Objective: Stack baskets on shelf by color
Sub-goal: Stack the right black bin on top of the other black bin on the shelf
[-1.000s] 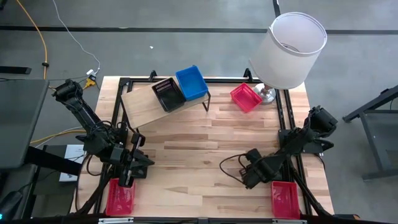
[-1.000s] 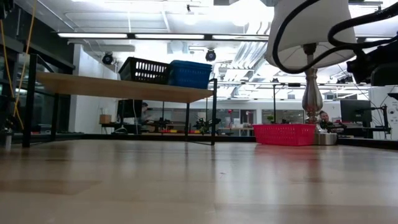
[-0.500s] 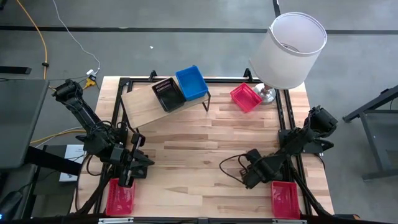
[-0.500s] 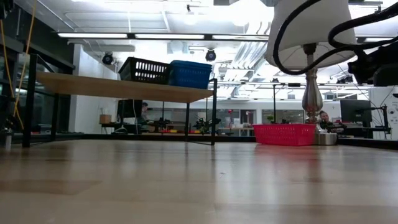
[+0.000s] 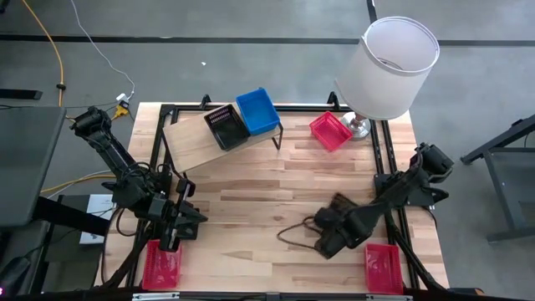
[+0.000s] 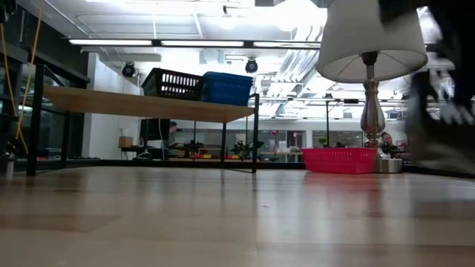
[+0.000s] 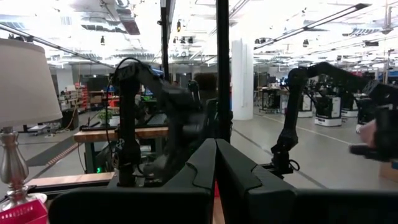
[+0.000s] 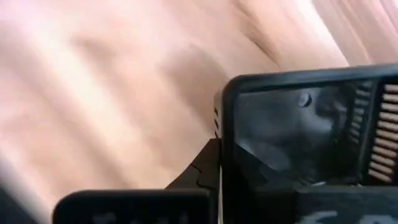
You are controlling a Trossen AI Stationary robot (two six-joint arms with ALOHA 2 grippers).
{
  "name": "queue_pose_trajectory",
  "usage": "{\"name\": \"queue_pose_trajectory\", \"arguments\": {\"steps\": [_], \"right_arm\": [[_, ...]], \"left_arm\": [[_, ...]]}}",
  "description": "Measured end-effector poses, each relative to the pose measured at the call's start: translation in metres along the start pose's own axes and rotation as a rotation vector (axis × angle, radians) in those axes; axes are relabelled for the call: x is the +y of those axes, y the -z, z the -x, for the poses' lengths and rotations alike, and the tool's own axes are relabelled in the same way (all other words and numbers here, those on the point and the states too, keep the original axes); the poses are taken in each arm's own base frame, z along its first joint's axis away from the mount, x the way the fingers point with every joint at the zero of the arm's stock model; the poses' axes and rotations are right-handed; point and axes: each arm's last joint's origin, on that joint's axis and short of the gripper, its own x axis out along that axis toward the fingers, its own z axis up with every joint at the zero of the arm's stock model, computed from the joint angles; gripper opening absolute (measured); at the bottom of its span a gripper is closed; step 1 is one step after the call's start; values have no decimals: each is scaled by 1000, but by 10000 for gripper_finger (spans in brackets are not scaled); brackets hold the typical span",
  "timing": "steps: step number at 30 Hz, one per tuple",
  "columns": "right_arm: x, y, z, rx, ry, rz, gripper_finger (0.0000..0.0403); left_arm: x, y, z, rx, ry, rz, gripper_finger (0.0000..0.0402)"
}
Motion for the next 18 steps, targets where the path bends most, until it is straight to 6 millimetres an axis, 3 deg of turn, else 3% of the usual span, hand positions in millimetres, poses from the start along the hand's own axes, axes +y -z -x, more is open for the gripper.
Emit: {"name": "queue_pose_trajectory", "arguments": {"steps": [5,9,13,18], "right_arm": [[37,-25,40,-271,-199,562,1],[53,-42,70,-531,-185,1018,1],[51,-70,90,-695,-1,1200,0],[28,-117,100,-741,209,1317,0]], "left_arm": [[0,-1,0,-8,-2,7,0],[0,-2,0,-20,6,16,0],[-3,-4,2,-39,58,9,0],[-7,-8,6,-64,82,-16,0]]}}
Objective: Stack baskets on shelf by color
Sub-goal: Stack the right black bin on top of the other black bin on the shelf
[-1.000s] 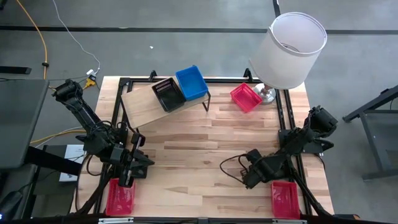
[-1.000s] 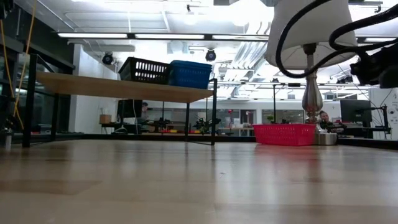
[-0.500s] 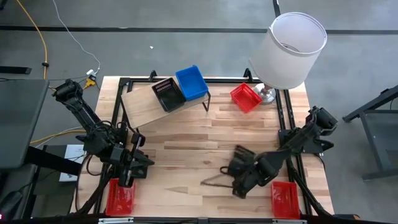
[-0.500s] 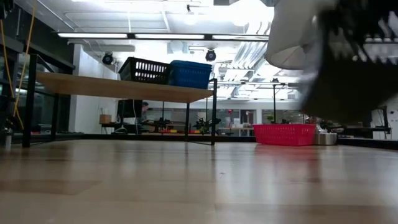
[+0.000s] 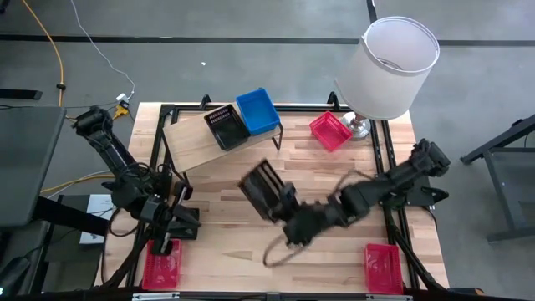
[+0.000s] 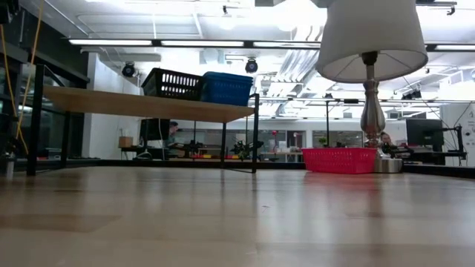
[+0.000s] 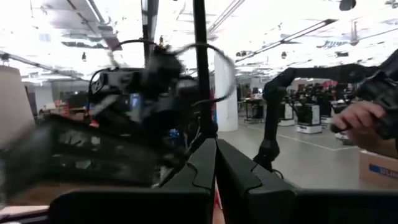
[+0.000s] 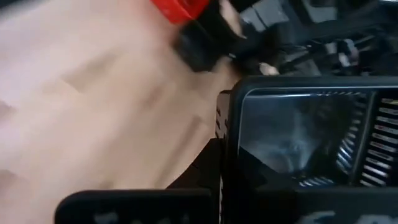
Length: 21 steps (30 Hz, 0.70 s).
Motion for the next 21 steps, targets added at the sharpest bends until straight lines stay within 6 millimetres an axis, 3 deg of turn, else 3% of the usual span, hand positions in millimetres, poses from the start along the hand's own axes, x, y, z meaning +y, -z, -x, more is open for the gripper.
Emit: {"name": "queue_pose_trajectory", "arguments": {"steps": [11,16,21], "right_arm": [[-113,62,-64,129,128,103,0],[-139,78,-98,166,57,143,0],[-151,87,-125,170,5,162,0]], "left_arm": [[-2,1,1,16,2,34,0],[-2,5,-1,33,-22,24,0],[-2,7,-1,53,-63,16,0]]}}
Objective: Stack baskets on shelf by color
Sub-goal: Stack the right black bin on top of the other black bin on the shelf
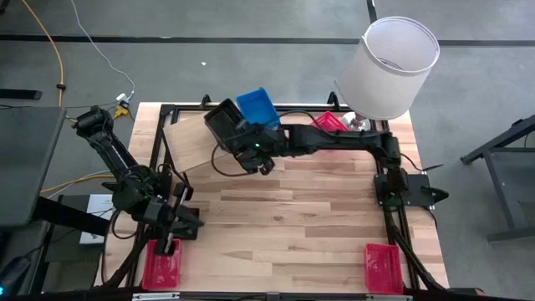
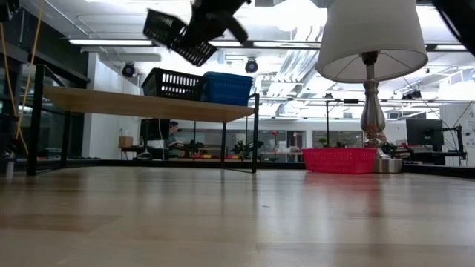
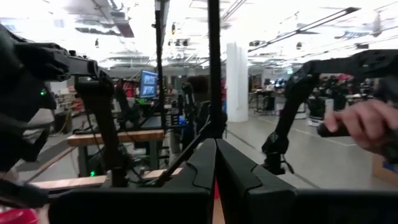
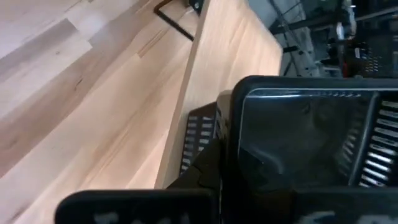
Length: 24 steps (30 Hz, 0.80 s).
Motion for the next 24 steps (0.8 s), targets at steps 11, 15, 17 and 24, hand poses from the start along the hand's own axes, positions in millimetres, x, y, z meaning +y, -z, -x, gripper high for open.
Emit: {"name": "queue_pose_trajectory", "arguments": {"steps": [11,15,17,24], "right_arm": [[-10,17,-30,-16,-1,31,0],[-11,22,-31,-14,-11,25,0],[-11,22,-31,-18,-11,24,0],[-11,22,-31,-26,-18,-67,0]], "left_arm": [[0,0,0,4,-9,-20,0],[0,0,0,6,-15,-21,0],[0,0,0,7,-18,-28,0],[1,0,0,11,-30,-27,0]]}}
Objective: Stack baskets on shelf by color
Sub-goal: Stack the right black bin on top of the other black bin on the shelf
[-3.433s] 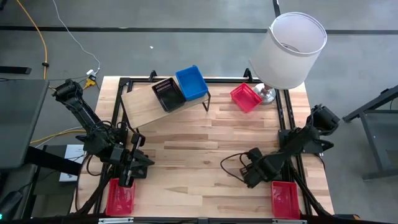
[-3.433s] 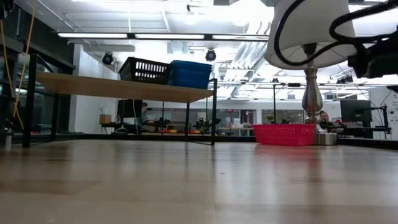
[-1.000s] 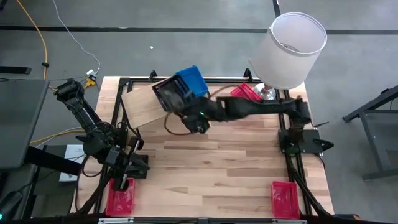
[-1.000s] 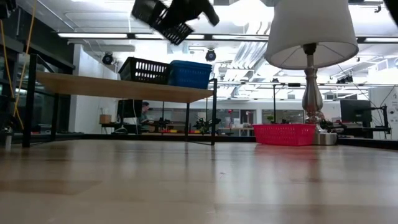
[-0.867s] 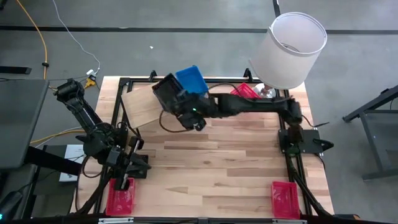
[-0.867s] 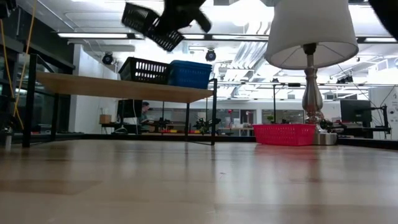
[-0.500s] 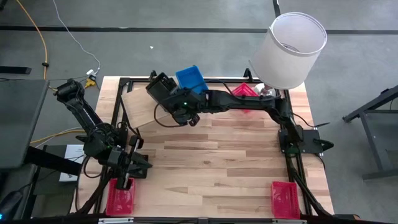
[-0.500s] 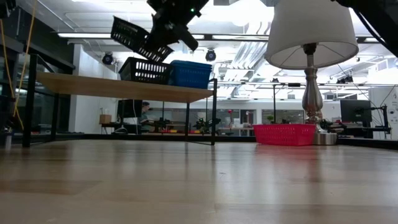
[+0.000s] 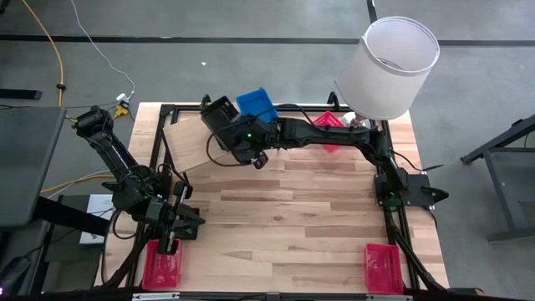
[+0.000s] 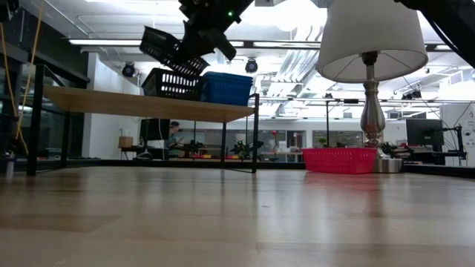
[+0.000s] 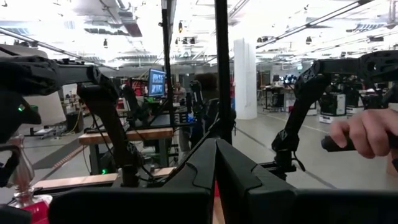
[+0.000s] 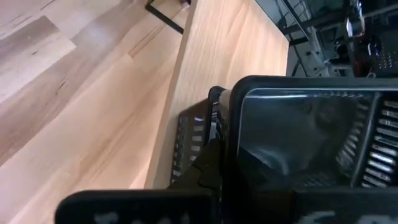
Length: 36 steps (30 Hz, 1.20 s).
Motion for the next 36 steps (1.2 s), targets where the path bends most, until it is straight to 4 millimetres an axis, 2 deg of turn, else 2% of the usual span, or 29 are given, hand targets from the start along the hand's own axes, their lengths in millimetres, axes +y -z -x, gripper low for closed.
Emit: {"name": "queue_pose_trajectory", "arguments": {"steps": [36], "right_arm": [[3,6,1,76,-27,10,0]], "left_arm": [[0,0,0,0,1,-1,0]]}}
